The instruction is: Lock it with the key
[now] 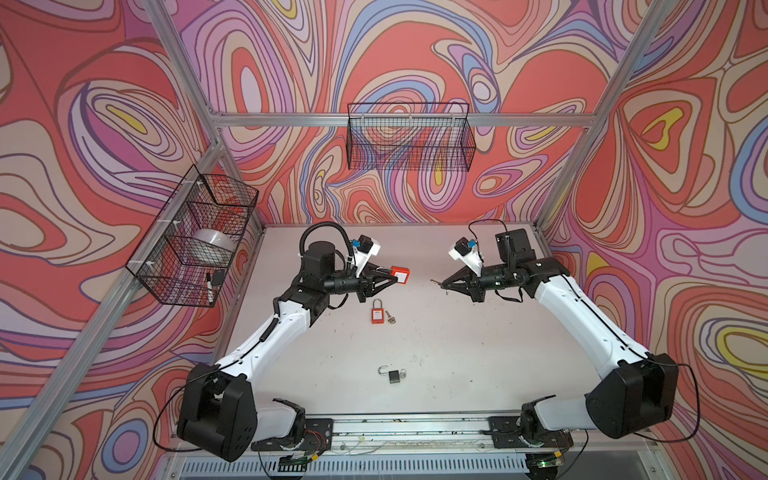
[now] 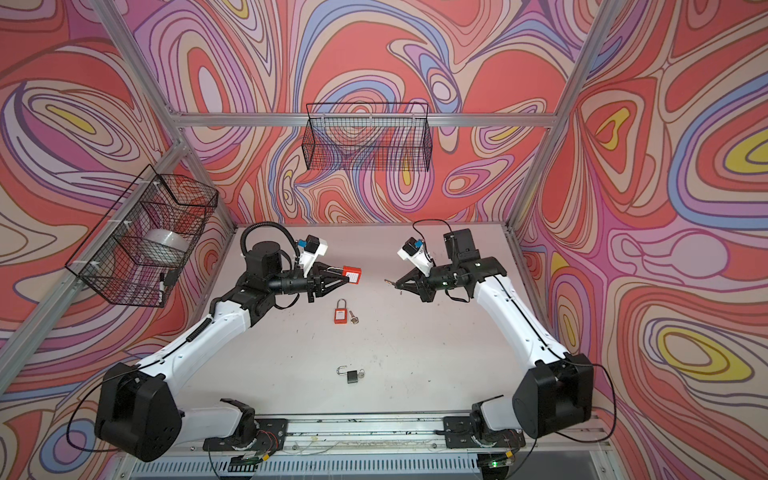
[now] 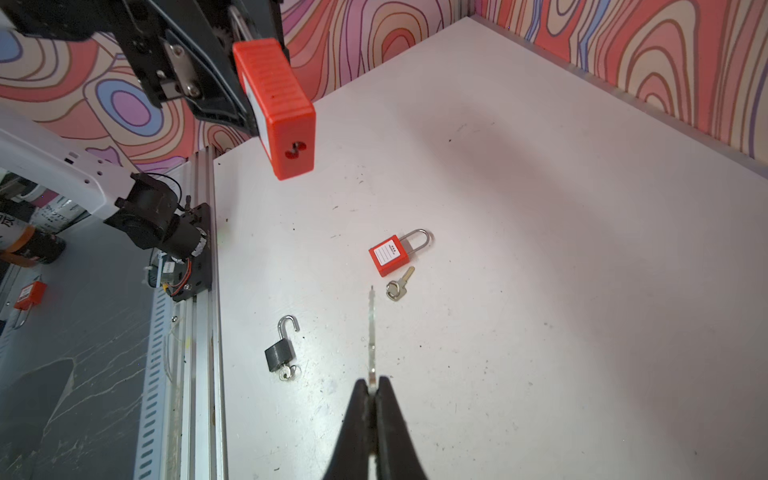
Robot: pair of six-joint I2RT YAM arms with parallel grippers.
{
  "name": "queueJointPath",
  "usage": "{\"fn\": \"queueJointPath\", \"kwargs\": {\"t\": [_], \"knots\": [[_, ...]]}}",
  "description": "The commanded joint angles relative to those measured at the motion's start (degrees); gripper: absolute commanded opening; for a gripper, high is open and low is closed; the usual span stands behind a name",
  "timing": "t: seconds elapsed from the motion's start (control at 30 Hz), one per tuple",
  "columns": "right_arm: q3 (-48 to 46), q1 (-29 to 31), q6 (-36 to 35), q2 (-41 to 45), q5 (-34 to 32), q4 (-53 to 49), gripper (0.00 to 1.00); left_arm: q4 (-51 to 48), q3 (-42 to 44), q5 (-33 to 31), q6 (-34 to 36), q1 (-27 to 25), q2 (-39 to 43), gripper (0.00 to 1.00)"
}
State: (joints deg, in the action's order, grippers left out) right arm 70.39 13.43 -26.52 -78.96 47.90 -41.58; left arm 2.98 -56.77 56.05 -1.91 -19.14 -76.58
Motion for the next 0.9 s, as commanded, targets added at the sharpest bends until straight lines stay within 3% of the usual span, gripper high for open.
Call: {"fn": "queueJointPath", "kwargs": {"t": [0.0, 0.13, 0.37, 0.87], "knots": [[-3.6, -0.3, 12.0, 2.8, -7.5, 9.9, 0.00, -18.4, -6.0, -5.7, 8.4, -0.3, -3.3, 0.00], [-9.4, -0.3, 22.9, 5.5, -13.9, 17.8, 0.00, -34.3, -12.9, -12.0, 17.0, -2.6, -9.6, 0.00], [-19.2, -0.2, 37.7, 8.3, -18.3, 26.9, 0.00, -46.6, -20.5, -16.0, 24.7, -6.4, -21.3, 0.00], [-23.5, 5.8, 43.9, 6.0, -23.2, 29.2, 0.00, -57.7, -33.0, -20.8, 34.9, -11.7, -38.5, 0.00]]}}
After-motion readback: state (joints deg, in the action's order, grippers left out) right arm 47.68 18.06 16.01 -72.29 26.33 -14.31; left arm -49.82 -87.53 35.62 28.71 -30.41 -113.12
